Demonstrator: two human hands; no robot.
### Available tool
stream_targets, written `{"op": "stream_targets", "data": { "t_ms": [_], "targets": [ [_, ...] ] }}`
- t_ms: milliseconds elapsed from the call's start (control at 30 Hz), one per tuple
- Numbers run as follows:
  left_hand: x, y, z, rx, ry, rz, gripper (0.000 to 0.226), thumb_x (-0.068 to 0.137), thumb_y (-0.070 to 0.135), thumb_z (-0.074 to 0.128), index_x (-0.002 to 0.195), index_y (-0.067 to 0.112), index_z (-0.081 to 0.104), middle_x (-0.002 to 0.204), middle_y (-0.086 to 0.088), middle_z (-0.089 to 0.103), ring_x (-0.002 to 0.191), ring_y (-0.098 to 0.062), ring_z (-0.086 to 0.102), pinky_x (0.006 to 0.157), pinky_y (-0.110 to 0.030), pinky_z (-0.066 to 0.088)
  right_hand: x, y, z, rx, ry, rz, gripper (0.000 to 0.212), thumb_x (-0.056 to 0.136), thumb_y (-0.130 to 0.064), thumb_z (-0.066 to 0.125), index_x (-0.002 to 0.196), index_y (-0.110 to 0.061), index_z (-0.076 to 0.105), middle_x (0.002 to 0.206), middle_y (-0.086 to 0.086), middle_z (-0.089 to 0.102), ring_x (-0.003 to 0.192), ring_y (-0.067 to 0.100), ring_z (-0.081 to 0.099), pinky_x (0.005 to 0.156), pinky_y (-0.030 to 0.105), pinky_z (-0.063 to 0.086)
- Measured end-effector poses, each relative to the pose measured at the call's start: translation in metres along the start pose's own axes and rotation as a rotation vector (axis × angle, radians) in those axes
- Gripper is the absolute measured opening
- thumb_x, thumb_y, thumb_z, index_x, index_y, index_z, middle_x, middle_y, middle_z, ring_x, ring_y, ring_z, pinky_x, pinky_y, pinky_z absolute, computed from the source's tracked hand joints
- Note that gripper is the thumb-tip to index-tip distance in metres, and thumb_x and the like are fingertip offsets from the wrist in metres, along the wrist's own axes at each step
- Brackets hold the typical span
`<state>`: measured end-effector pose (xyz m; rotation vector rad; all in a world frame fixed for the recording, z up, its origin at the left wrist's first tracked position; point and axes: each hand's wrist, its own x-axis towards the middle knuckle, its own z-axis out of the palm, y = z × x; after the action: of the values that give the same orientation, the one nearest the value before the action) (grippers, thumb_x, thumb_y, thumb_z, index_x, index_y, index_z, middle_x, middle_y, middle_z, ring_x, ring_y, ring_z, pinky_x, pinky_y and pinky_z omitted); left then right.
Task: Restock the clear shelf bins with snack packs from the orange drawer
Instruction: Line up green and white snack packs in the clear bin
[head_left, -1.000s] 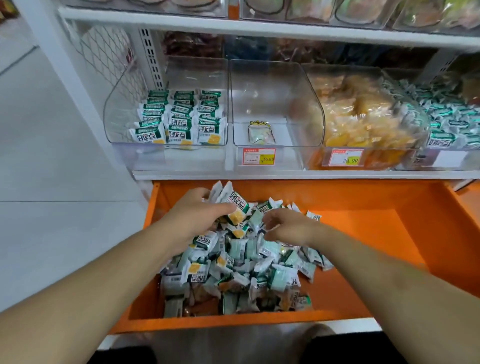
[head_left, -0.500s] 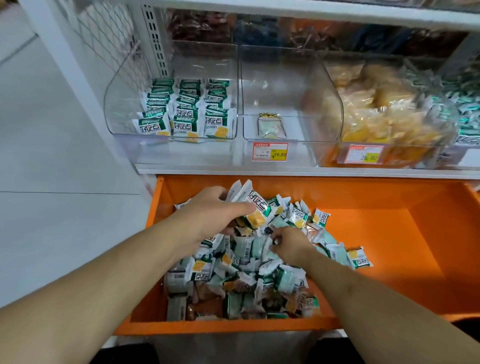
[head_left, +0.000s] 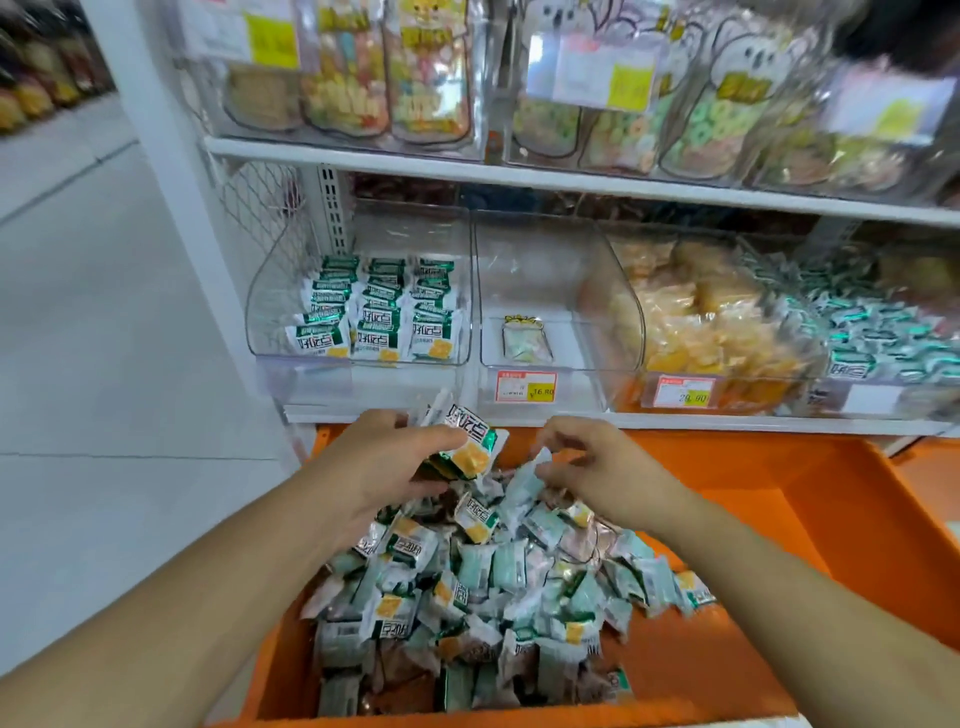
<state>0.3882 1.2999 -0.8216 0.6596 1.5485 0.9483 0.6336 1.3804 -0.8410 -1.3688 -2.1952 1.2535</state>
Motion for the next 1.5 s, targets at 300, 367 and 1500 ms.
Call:
{"op": "stream_targets", "data": {
  "t_ms": [300, 367, 1500],
  "targets": [
    [-0.020, 0.012, -0.028, -0.051, -0.003, 0.057, 0.072, 0.066, 0.032, 0.097, 0.122, 0.003, 0.064, 0.129, -0.016, 0.067, 0.092, -0.030, 0.079, 0.092, -0.043, 0.062, -0.026, -0.074, -0.015, 0.409, 0.155, -0.211, 0.012, 0.095, -0.022, 0.073, 0.089, -0.012, 0.071, 0.106, 0.012, 0.077, 0.077, 0.049, 0.062, 0.070, 0.040, 0.056],
    [-0.018, 0.013, -0.028, -0.073, 0.001, 0.063, 0.096, 0.054, 0.041, 0.098, 0.135, 0.008, 0.059, 0.137, -0.013, 0.063, 0.093, -0.029, 0.079, 0.096, -0.045, 0.060, -0.024, -0.078, -0.014, 0.357, 0.127, -0.244, 0.008, 0.096, -0.017, 0.075, 0.098, -0.024, 0.073, 0.101, 0.024, 0.073, 0.072, 0.049, 0.053, 0.068, 0.044, 0.048],
    [-0.022, 0.034, -0.017, -0.252, -0.120, 0.195, 0.035, 0.094, 0.017, 0.070, 0.126, 0.003, 0.069, 0.120, -0.011, 0.077, 0.113, -0.024, 0.074, 0.107, -0.041, 0.054, -0.005, -0.083, -0.012, 0.310, 0.109, -0.089, 0.022, 0.094, -0.033, 0.077, 0.114, -0.035, 0.067, 0.091, -0.002, 0.075, 0.080, 0.013, 0.070, 0.069, 0.024, 0.051]
  ]
}}
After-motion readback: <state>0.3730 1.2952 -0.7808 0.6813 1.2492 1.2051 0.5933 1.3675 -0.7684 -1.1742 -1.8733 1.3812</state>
